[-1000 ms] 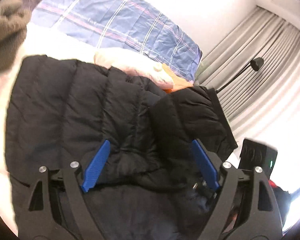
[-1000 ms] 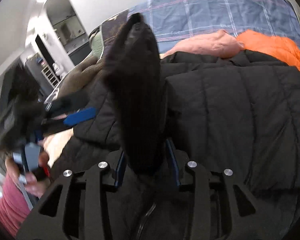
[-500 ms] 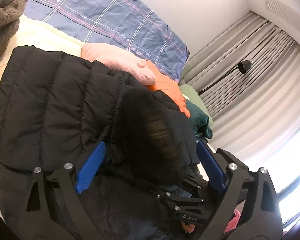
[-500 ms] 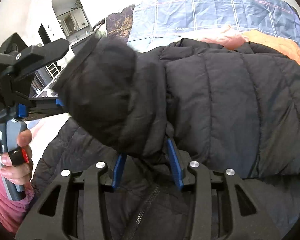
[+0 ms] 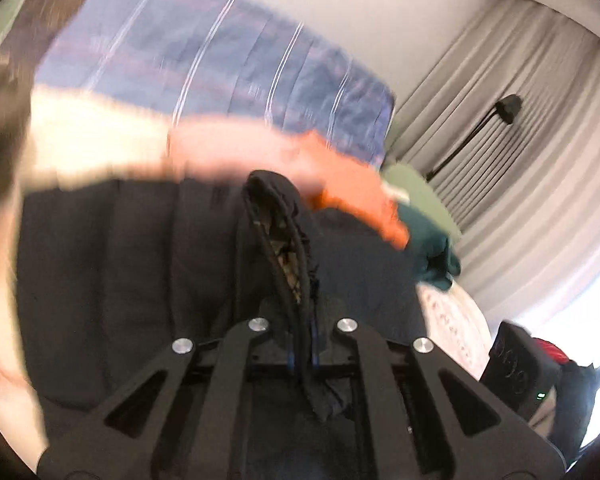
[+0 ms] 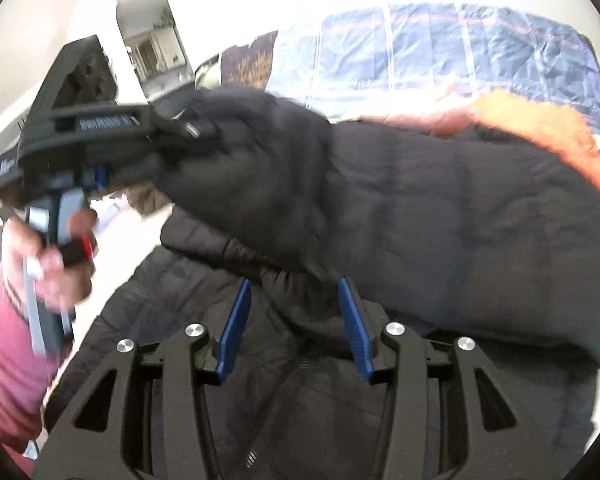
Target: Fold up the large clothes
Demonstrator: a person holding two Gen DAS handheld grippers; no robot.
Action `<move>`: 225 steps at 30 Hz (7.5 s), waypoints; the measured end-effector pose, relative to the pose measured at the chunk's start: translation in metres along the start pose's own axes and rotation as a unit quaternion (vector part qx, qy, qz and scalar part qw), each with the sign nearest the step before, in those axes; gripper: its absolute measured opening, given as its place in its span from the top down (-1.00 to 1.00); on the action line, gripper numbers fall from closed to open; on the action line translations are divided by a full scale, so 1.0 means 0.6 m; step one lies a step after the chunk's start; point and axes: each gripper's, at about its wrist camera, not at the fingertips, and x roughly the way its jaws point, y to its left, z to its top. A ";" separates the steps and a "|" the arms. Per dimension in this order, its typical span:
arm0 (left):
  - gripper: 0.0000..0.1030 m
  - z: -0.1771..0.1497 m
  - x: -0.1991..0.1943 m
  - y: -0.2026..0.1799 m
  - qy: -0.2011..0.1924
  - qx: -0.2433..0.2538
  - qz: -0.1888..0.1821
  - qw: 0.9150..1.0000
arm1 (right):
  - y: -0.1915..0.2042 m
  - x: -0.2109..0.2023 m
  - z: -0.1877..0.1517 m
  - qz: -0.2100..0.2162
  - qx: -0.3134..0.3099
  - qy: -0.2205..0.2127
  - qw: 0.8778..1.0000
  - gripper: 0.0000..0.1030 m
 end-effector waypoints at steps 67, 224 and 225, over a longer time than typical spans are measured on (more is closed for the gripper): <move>-0.61 -0.288 -0.153 0.113 0.101 0.122 0.222 0.962 | -0.213 -0.183 -0.173 -0.204 0.122 0.059 0.970 -0.27; 0.32 -0.233 0.009 0.003 0.047 0.119 0.214 0.968 | -0.082 -0.036 -0.110 -0.232 0.032 0.009 0.972 0.17; 0.32 -0.234 0.012 0.004 0.048 0.118 0.212 0.969 | -0.082 -0.035 -0.111 -0.234 0.030 0.010 0.972 0.17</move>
